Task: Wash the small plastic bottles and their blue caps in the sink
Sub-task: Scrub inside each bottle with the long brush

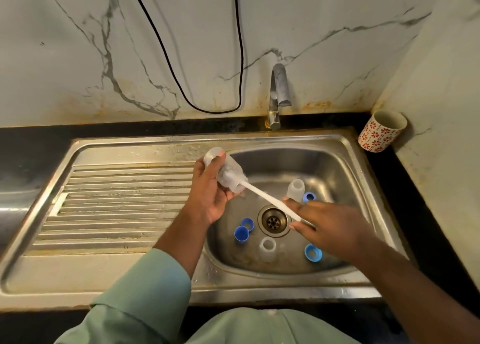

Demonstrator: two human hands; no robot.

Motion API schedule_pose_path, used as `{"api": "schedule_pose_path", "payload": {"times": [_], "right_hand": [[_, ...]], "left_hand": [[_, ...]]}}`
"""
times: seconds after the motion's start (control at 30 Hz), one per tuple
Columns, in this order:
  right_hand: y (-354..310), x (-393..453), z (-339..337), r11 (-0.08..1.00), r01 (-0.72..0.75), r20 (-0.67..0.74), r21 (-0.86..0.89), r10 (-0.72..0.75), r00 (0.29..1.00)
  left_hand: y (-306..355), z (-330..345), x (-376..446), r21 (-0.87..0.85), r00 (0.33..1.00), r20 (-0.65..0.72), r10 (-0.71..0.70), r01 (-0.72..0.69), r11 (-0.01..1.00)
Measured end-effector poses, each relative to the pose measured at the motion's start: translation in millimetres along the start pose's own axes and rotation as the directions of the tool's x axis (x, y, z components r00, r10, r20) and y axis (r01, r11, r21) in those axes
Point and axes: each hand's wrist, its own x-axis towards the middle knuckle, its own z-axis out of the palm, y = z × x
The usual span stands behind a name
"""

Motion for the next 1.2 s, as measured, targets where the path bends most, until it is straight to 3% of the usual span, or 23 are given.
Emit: {"api": "schedule_pose_path", "payload": {"times": [0.07,0.17,0.23,0.33,0.47,0.57,0.6,0.73,0.9,1.0,1.1,1.2], "right_hand": [[-4,2,2,0.987,-0.157,-0.068,0.024,0.159,0.985],[-4,-4,6,0.914,-0.365,-0.214,0.176,0.398,0.892],[-8,-6,9,0.933,-0.315,-0.25,0.177,0.352,0.902],[-11,-2,5,0.968,-0.165,-0.096,0.187,0.186,0.978],[6,2,-1,0.955,-0.198,-0.115,0.221,0.227,0.967],[-3,-3,5,0.979,-0.104,-0.088,0.174,0.121,0.989],[-6,-2,6,0.982,-0.096,-0.123,0.165,0.117,0.985],[-3,0,1,0.938,-0.283,-0.21,0.2,0.323,0.923],[-3,-2,1,0.962,-0.155,0.007,0.226,0.157,0.988],[9,1,6,0.951,-0.18,-0.055,0.251,0.2,0.978],[10,-2,4,0.958,-0.125,0.036,0.257,0.12,0.992],[13,2,-2,0.898,-0.168,-0.012,0.407,0.189,0.982]], "left_hand": [[0,0,0,-0.016,0.992,-0.089,0.09,-0.091,0.996],[1,-5,1,-0.046,0.976,-0.146,0.163,-0.172,0.984],[2,-7,0,-0.082,0.979,-0.145,0.147,-0.16,0.984],[2,-11,0,-0.18,0.979,-0.154,0.135,-0.162,0.97],[6,-20,5,-0.243,0.968,-0.225,0.113,-0.168,0.955],[9,-21,7,-0.215,0.969,-0.221,0.108,-0.156,0.964],[9,-22,6,-0.185,0.972,-0.207,0.11,-0.149,0.971],[6,-17,4,-0.122,0.978,-0.17,0.117,-0.139,0.983],[4,-25,8,-0.157,0.968,-0.229,0.099,-0.137,0.978],[4,-26,8,-0.178,0.976,-0.206,0.076,-0.114,0.977],[5,-26,10,-0.183,0.976,-0.205,0.069,-0.107,0.977],[3,-23,10,-0.155,0.983,-0.171,0.069,-0.096,0.983]]}}
